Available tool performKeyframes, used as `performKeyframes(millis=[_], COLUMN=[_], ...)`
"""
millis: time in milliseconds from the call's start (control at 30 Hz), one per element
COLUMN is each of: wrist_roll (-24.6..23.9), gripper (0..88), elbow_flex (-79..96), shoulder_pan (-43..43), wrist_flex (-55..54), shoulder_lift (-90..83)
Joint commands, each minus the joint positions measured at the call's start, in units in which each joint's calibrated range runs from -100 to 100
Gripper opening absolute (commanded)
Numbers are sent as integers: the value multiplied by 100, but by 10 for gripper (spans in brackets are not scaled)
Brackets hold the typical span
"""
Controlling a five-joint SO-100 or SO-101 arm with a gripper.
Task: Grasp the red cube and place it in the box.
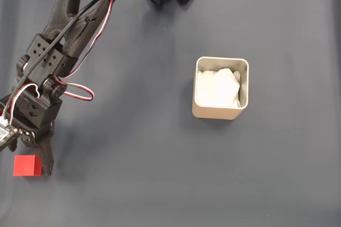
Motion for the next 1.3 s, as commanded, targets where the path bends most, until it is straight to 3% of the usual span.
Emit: performKeyframes(millis=[0, 1267], wrist_roll=[5, 98], gripper=[369, 370], elbow_flex=[-440, -1187], shoulder_pan=[-43, -107], wrist_flex=[125, 149], shoulder_lift=[-63, 604])
